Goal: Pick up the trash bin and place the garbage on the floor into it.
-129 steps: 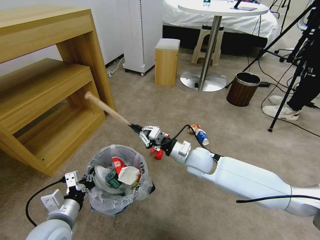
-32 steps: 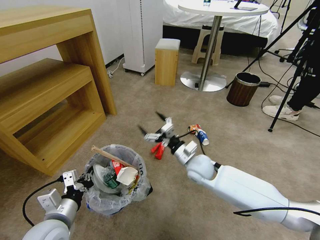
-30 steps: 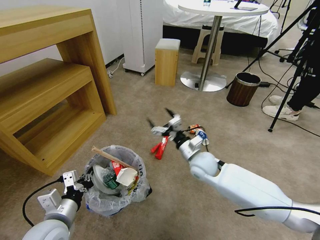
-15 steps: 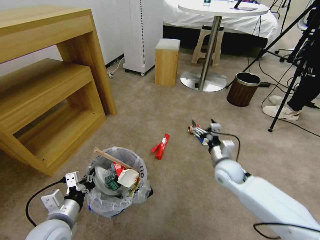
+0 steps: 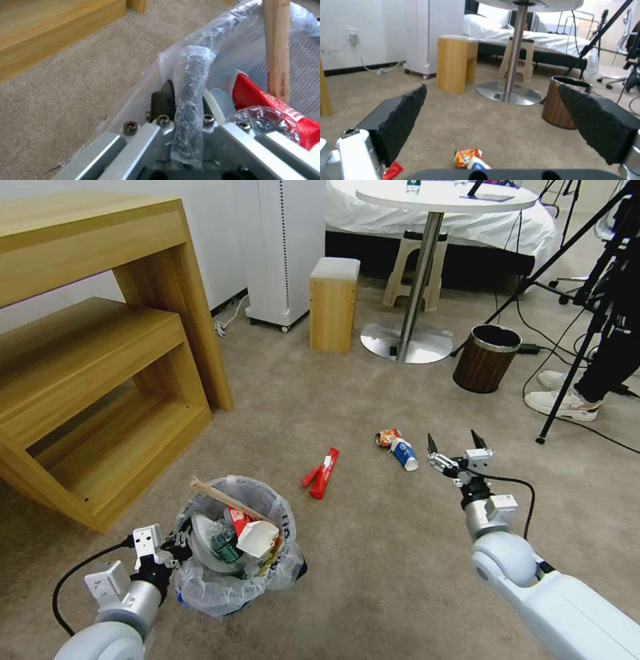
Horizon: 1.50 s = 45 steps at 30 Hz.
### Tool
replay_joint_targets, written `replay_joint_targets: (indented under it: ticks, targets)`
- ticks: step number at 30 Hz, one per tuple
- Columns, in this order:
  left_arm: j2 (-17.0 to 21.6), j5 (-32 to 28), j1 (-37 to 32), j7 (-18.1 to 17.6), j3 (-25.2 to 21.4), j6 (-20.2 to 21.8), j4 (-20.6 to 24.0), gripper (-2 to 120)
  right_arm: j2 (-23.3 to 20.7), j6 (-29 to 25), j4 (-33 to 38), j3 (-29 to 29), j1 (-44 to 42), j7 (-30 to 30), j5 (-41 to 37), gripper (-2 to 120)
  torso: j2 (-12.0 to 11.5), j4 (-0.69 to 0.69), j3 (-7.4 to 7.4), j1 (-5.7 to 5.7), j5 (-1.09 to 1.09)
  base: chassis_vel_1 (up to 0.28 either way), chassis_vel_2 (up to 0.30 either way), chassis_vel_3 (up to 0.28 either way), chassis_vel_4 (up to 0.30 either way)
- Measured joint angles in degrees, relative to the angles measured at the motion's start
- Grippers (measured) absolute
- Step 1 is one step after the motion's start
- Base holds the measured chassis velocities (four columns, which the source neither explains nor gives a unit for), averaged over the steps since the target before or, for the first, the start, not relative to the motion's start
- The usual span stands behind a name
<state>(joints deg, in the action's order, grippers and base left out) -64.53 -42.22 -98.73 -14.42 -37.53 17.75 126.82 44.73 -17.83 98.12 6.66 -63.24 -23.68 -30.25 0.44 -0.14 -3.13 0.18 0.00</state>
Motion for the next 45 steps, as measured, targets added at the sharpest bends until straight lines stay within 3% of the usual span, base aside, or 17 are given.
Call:
replay_joint_targets:
  ticks: [17, 45]
  targets:
    - [-0.05, -0.10, 0.12, 0.13, -0.78, -0.21, 0.53, 1, 0.91, -0.26, -0.88, 0.74, -0.58, 0.51, 1.59, 100, 0.00, 0.00, -0.01, 0.00, 0.00, -0.046, 0.054, 0.049, -0.052]
    - [2.07, -2.50, 2.63, -0.16, -6.55, -0.85, -5.20, 1, 2.25, -0.79, -1.58, -0.38, 0.35, 0.75, 1.52, 99, 0.00, 0.00, -0.01, 0.01, 0.00, -0.066, 0.068, 0.072, -0.065]
